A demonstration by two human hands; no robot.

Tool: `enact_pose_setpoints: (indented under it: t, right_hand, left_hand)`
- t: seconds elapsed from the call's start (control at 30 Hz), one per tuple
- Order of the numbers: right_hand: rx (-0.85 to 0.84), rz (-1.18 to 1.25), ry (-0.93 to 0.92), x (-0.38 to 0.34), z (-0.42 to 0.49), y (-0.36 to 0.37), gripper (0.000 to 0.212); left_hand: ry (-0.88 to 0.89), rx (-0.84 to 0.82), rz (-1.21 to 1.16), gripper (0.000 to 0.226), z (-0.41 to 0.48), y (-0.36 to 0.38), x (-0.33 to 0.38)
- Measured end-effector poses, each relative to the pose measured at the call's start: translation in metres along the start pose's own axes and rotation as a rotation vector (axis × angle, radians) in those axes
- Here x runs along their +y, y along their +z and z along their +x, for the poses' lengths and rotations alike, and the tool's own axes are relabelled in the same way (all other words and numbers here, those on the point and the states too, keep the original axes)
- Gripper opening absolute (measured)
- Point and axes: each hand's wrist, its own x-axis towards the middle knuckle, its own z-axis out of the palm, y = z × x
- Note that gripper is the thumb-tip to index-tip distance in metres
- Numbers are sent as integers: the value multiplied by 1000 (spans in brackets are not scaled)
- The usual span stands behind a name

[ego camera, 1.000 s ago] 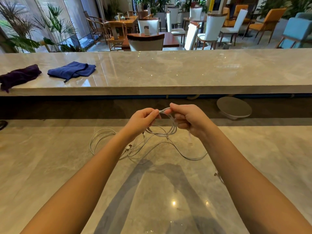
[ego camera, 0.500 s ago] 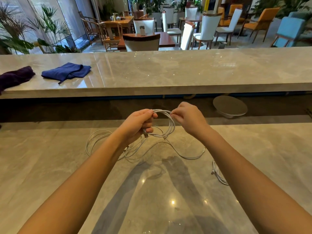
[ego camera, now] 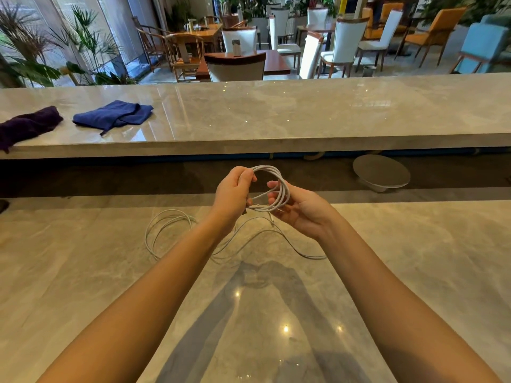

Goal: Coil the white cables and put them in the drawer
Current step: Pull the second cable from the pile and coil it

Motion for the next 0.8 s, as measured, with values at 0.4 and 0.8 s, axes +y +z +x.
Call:
enact_pose_setpoints:
  t: [0.4, 0.8]
  right_hand:
    - [191, -213, -205, 12, 5, 2, 18]
    - [280, -571, -323, -20, 5, 6, 15]
  left_hand:
    - [114, 91, 138, 19, 6, 10, -11]
    - [93, -27, 70, 17, 20, 17, -11]
